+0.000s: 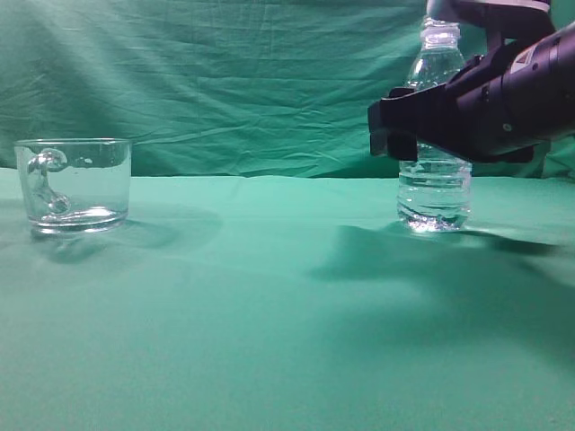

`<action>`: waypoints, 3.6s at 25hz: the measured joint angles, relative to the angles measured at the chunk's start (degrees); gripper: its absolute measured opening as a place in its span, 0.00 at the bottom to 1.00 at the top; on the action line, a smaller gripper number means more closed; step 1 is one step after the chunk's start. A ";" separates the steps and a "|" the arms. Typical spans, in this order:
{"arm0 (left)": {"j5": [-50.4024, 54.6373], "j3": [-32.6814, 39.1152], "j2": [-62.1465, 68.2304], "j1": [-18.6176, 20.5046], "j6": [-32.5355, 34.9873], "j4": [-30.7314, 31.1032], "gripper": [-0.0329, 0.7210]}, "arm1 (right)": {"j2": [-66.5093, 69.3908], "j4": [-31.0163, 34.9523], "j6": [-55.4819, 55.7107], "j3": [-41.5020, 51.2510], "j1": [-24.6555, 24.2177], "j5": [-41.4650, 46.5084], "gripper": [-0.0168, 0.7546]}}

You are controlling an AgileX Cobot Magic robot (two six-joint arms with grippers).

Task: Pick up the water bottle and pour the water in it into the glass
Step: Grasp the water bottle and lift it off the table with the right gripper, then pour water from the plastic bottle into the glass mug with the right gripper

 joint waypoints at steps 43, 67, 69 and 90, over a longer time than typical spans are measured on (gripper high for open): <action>0.00 0.00 0.00 0.00 0.00 0.00 0.04 | -12.57 -9.82 -7.47 -6.31 0.00 27.61 0.42; 0.00 0.00 0.00 0.00 0.00 0.00 0.04 | 2.92 -31.24 -18.88 -50.77 11.34 68.51 0.42; 0.00 0.00 0.00 0.00 0.00 0.00 0.04 | 5.19 -33.96 -20.45 -53.10 11.64 69.01 0.42; 0.00 0.00 0.00 0.00 0.00 0.00 0.04 | 14.09 -55.00 -21.62 -63.88 12.36 68.43 0.42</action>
